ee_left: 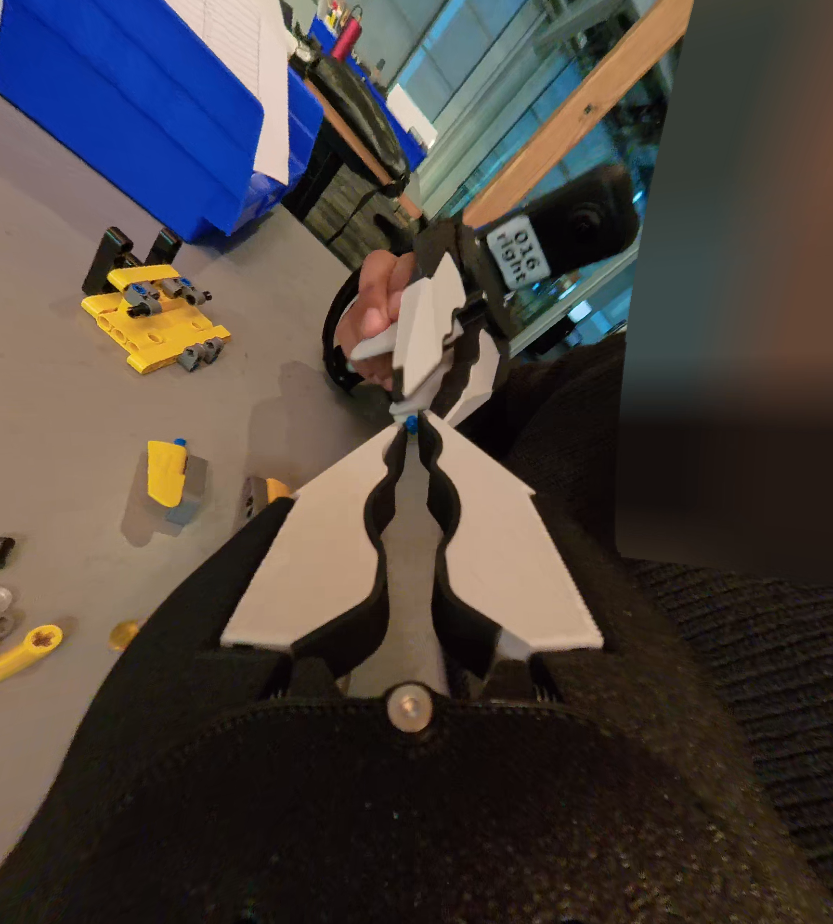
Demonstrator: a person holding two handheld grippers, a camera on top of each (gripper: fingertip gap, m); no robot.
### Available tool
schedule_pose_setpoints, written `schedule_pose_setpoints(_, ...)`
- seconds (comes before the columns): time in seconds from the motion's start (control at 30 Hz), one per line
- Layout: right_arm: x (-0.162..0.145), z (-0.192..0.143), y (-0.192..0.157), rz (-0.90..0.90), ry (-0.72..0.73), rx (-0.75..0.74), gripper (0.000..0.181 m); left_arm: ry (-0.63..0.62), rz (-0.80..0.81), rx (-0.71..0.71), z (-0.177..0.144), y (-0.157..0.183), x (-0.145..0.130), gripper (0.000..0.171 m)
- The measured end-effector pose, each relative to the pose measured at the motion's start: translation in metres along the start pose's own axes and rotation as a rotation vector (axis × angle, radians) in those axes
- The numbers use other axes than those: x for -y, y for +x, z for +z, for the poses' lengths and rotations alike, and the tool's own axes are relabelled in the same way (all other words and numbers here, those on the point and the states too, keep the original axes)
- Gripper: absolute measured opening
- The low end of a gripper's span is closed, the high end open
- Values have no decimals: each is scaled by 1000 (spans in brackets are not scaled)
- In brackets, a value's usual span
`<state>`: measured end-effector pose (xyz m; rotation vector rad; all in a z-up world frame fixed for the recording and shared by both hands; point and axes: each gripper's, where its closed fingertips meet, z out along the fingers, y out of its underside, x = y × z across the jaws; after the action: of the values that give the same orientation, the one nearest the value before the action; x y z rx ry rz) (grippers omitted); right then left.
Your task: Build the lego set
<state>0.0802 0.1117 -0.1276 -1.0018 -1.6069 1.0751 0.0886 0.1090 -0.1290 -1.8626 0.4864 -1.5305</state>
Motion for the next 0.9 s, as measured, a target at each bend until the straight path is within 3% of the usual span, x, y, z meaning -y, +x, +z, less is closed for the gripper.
schedule_pose_setpoints(0.03, 2, -1, 3, -23, 15, -35, 23, 27, -43, -29, 0, 2, 4, 1)
schedule_pose_setpoints(0.17, 9, -5, 7, -163, 43, -135, 17, 88, -157, -115, 2, 6, 11, 0)
schedule_pose_setpoints(0.37, 10, -5, 7, -208, 42, -174, 4, 101, -175, -122, 2, 6, 14, 0)
schedule_pose_setpoints(0.57, 13, -7, 7, -195, 46, -168, 3, 100, -165, -138, 3, 9, 15, 1)
schedule_pose_setpoints(0.6, 12, -6, 7, -173, 40, -157, 4, 100, -146, -117, 3, 7, 15, 2)
schedule_pose_setpoints(0.67, 12, -7, 8, -103, 44, -129, 4, 92, -80, -40, 1, 1, 15, 25)
schedule_pose_setpoints(0.77, 11, -9, 11, 42, 51, -60, 4, 52, 56, 94, 0, -8, 13, 40)
schedule_pose_setpoints(0.9, 9, -13, 19, 170, 67, -29, 4, -55, 228, 305, 0, -28, 2, 51)
